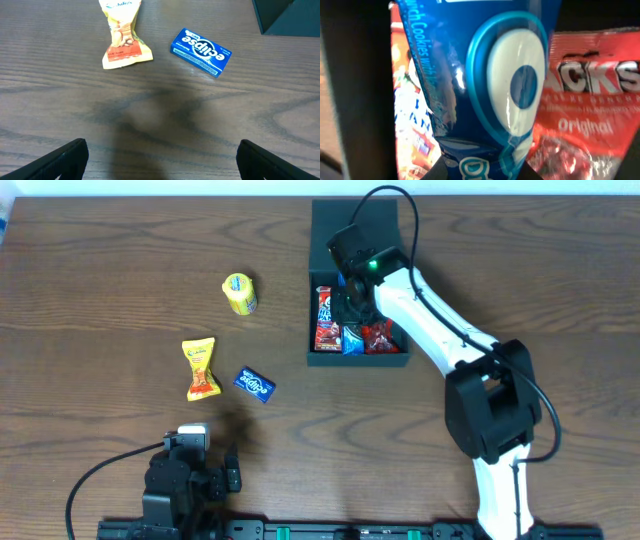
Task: Pack container
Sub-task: 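Lower the Oreo pack into the box between the red packs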
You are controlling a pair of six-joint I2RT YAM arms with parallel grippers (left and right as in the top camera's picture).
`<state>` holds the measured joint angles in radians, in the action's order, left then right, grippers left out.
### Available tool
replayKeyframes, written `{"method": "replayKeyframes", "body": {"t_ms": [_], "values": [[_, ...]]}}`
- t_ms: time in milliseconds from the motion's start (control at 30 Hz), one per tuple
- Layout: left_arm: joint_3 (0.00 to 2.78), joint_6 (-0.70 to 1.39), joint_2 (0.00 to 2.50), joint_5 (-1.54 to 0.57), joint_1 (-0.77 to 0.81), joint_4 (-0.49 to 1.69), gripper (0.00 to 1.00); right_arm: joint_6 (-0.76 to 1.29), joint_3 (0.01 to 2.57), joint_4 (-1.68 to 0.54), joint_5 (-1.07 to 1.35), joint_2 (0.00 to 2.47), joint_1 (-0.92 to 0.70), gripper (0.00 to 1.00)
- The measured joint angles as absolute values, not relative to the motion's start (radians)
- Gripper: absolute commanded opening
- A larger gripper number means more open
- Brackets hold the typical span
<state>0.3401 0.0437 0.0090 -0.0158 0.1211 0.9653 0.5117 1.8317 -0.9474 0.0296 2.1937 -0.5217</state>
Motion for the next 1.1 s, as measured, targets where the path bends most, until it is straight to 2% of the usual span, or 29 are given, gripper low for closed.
{"method": "replayKeyframes", "body": {"t_ms": [400, 433, 500, 533, 600, 700, 967, 1100], "values": [[0.34, 0.044, 0.009, -0.016, 0.121, 0.965, 0.95, 0.507, 1.832, -0.949, 0.038, 2.214, -0.503, 0.02], [0.34, 0.044, 0.009, -0.016, 0.121, 0.965, 0.95, 0.507, 1.832, -0.949, 0.038, 2.214, -0.503, 0.06], [0.34, 0.044, 0.009, -0.016, 0.121, 0.965, 0.95, 0.507, 1.832, -0.949, 0.038, 2.214, -0.503, 0.29], [0.34, 0.044, 0.009, -0.016, 0.121, 0.965, 0.95, 0.508, 1.832, -0.949, 0.038, 2.214, -0.503, 0.36], [0.34, 0.044, 0.009, -0.016, 0.121, 0.965, 0.95, 0.505, 1.832, -0.951, 0.036, 2.214, -0.502, 0.57], [0.34, 0.044, 0.009, -0.016, 0.121, 0.966, 0.96, 0.505, 1.832, -0.953, 0.034, 2.214, -0.502, 0.76], [0.34, 0.044, 0.009, -0.016, 0.121, 0.965, 0.95, 0.493, 1.832, -0.96, 0.029, 2.211, -0.502, 0.98], [0.34, 0.044, 0.009, -0.016, 0.121, 0.965, 0.95, 0.492, 1.831, -0.965, 0.027, 2.185, -0.502, 0.99]]}}
